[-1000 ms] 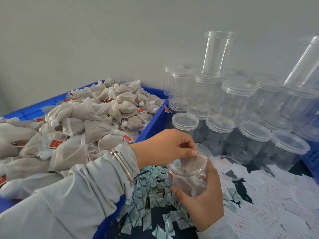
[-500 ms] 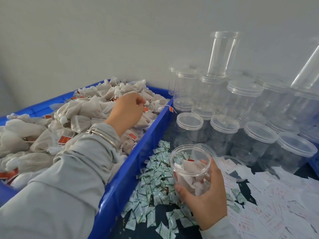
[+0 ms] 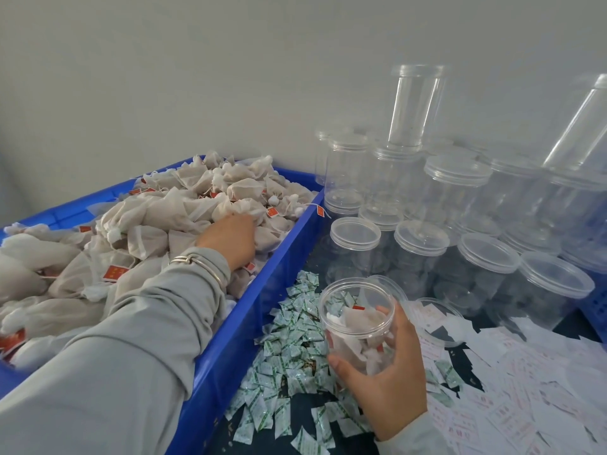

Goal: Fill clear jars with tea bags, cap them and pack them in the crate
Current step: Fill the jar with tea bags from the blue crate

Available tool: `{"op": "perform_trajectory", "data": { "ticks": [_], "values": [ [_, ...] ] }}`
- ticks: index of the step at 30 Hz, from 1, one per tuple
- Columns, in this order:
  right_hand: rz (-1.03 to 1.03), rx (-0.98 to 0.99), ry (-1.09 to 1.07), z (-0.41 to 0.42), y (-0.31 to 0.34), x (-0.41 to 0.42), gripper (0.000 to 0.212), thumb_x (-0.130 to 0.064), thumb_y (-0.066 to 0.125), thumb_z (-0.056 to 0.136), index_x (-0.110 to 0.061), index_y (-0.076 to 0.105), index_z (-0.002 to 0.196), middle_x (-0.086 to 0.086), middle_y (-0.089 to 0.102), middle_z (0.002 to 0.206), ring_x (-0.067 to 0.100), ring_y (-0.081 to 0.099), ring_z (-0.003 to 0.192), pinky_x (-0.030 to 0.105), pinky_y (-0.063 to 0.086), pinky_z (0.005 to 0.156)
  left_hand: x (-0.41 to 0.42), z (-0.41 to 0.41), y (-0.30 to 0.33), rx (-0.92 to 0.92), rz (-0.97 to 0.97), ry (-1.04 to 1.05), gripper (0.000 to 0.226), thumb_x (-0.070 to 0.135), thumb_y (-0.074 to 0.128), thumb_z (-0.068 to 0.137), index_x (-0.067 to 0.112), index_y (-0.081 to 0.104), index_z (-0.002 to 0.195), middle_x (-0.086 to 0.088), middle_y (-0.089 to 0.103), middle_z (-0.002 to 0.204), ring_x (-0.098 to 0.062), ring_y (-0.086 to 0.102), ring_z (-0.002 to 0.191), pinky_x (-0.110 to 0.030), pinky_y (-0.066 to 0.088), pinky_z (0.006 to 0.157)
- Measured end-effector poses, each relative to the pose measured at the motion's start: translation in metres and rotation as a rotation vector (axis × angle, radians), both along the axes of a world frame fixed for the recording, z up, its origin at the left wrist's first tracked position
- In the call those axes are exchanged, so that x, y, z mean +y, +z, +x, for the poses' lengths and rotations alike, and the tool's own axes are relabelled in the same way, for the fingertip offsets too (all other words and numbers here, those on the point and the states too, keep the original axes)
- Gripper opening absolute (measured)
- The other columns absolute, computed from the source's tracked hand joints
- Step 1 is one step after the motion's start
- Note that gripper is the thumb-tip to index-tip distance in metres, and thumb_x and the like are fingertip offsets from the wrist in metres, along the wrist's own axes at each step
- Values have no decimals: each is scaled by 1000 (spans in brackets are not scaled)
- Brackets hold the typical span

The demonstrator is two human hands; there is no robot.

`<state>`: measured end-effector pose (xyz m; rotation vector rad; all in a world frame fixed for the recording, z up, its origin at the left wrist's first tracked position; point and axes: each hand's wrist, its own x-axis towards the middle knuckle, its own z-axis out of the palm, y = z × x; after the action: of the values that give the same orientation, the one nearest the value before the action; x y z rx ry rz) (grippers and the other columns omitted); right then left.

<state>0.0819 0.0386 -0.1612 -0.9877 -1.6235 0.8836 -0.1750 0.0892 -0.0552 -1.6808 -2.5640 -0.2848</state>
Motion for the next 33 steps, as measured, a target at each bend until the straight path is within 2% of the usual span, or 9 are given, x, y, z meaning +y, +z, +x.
{"op": "perform_trajectory", "data": {
  "ticks": [4,7,10,15,21,25,28,30,33],
  "values": [
    [4,-9,8,0,0,0,109,-36,93,46,-26,36,139,-16,46,127,12,47,121,30,46,96,1,-2,5,-144,35,15,27,18,60,88,10,58,114,-7,61,108,-23,59,90,-31,46,71],
    [-14,15,6,-1,2,-1,112,-46,90,44,-26,36,140,-16,46,127,12,47,122,19,47,90,2,-2,16,-280,175,-14,20,18,63,83,11,65,102,4,58,84,-12,54,72,-18,40,59],
    [-35,22,17,-1,1,-1,109,-41,88,46,-29,35,141,-12,47,130,15,46,124,40,48,97,-2,7,29,-469,361,-36,13,14,55,84,12,68,84,8,60,68,-6,53,57,-11,38,43],
    [-29,11,-8,-2,1,-1,108,-55,80,42,-32,35,139,-14,47,128,12,47,121,48,45,99,-12,32,47,-911,494,-170,20,6,53,88,20,66,79,3,66,72,-6,61,59,-16,50,54],
    [30,7,-35,-4,4,-2,100,-58,76,43,-48,29,130,-23,44,125,3,46,117,30,44,95,-28,60,52,-1060,338,-489,31,-8,55,85,20,68,81,9,70,78,-5,68,73,-15,53,65],
    [12,61,-5,-5,1,-2,103,-53,80,42,-43,32,132,-11,48,126,12,47,120,44,47,97,-34,74,47,-1118,147,-681,31,-12,56,84,17,68,83,2,71,81,-10,67,78,-20,55,71],
    [-29,126,38,-6,-2,-1,105,-37,89,42,-43,34,131,-1,48,124,23,48,120,48,50,93,-37,84,40,-1062,38,-736,30,-10,59,83,19,68,82,-2,71,86,-14,67,77,-25,56,74],
    [-34,149,39,-7,-4,-1,101,-19,94,46,-42,37,126,1,46,126,23,48,121,37,52,92,-39,91,35,-1054,-47,-740,26,-7,60,84,18,67,83,-2,71,85,-14,69,77,-23,55,71],
    [-85,225,62,-7,-5,0,98,4,89,50,-40,40,122,6,47,129,22,54,119,40,55,87,-42,101,29,-956,-146,-739,25,-3,60,84,22,66,81,10,70,74,-9,68,73,-26,56,74]
  ]
}}
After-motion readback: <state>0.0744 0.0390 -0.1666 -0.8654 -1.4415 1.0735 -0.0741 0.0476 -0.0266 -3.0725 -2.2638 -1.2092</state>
